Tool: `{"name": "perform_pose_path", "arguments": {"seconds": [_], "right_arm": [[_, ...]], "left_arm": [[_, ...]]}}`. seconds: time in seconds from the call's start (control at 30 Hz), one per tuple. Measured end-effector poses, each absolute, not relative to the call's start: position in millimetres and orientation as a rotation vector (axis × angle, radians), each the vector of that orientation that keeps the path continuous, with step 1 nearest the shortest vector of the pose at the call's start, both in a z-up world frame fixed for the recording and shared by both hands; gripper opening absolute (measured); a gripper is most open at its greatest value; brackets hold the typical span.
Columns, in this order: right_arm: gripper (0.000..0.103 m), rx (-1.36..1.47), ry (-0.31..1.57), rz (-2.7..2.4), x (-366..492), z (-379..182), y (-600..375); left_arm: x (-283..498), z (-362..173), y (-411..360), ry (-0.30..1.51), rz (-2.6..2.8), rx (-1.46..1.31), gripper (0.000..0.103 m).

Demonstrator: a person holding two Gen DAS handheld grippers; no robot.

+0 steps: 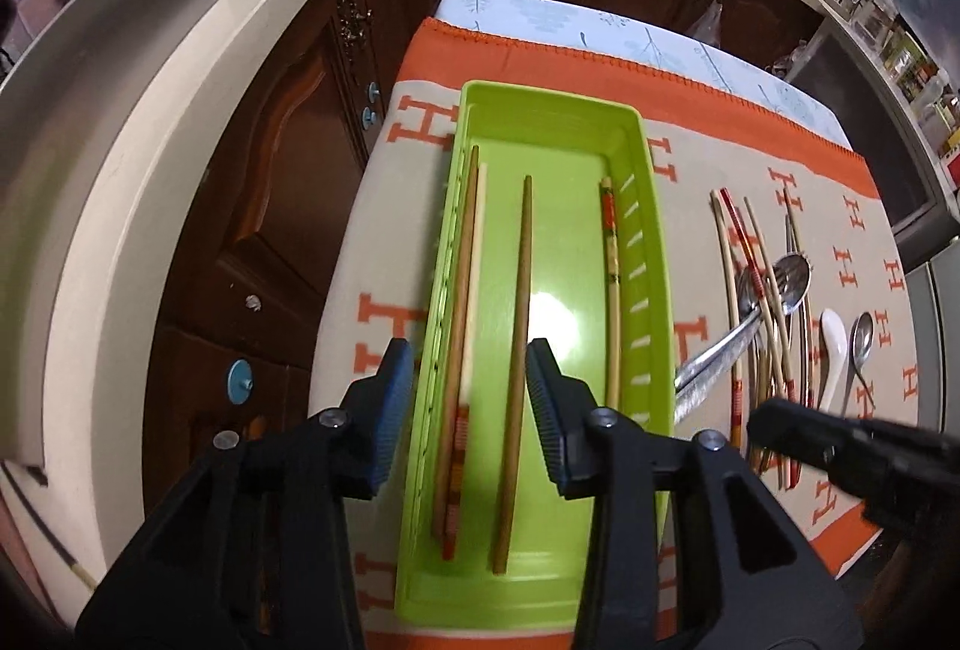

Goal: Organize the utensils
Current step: 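Open the left tool in the tray while the right tool lowers its chopstick into the tray, then move both open tools back over the utensil pile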

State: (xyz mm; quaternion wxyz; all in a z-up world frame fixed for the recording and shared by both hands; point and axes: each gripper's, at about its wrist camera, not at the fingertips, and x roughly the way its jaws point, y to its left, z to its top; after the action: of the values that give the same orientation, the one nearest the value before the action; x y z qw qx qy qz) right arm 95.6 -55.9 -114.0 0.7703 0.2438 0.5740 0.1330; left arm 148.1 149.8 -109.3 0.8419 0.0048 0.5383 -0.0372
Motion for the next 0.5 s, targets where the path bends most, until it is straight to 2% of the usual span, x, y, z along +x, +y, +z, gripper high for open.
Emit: {"name": "perform_pose_path", "arguments": {"seconds": [0.5], "right_arm": [[0.009, 0.486, 1.203, 0.253, 66.6, -105.3, -73.3]], "left_arm": [[92.9, -88.2, 132.7, 1.103, -0.100, -0.006, 0.036]]}}
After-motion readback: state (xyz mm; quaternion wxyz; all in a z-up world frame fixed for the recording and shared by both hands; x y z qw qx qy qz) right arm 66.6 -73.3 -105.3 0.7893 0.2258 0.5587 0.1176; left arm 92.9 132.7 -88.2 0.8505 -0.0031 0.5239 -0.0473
